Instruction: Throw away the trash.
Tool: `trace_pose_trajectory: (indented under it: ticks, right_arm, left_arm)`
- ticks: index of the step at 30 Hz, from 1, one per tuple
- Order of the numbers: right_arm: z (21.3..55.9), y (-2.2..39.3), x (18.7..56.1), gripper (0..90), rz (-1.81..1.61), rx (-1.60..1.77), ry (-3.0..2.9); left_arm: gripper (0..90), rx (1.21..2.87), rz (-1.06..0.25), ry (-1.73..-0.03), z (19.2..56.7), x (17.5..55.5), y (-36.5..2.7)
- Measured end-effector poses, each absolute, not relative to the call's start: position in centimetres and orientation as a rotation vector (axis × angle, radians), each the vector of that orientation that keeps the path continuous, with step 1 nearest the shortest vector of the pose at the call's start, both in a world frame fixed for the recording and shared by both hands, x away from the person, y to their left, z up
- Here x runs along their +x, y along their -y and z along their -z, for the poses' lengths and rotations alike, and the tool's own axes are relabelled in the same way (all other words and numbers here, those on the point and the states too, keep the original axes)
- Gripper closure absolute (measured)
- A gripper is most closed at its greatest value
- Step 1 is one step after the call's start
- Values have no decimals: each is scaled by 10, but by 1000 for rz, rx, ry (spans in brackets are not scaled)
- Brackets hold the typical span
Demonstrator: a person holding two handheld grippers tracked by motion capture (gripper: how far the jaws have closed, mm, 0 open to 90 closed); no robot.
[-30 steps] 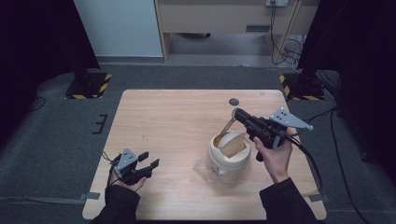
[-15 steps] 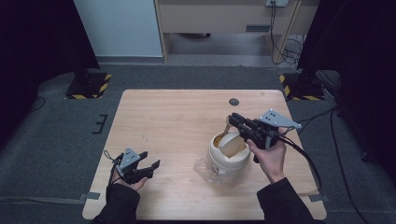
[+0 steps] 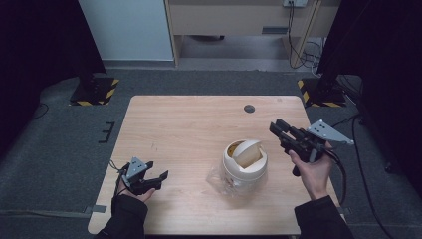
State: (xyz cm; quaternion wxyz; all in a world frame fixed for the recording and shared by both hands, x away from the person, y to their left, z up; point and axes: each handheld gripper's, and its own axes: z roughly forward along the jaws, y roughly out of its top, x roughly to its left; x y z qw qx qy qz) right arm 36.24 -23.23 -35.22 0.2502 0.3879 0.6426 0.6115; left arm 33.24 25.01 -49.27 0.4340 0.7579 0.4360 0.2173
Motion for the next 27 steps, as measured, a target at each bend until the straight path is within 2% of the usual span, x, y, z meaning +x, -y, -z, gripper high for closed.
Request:
trace_pose_trajectory:
  ticks: [11, 17, 21, 27]
  right_arm:
    - [423, 284, 363, 471, -1505, 1250, -1783]
    - [469, 297, 372, 320, -1364, 1353, -1832]
    - [486, 307, 377, 236, -1274, 1388, -1862]
    - [504, 326, 382, 171, -1107, 1450, -1918]
  left_arm:
    - [202, 1963, -506, -1111, 505, 340, -253]
    - [188, 2019, -470, -1141, 515, 348, -256]
    - [173, 2054, -470, -1140, 518, 350, -256]
    - [151, 2082, -463, -1164, 522, 352, -258]
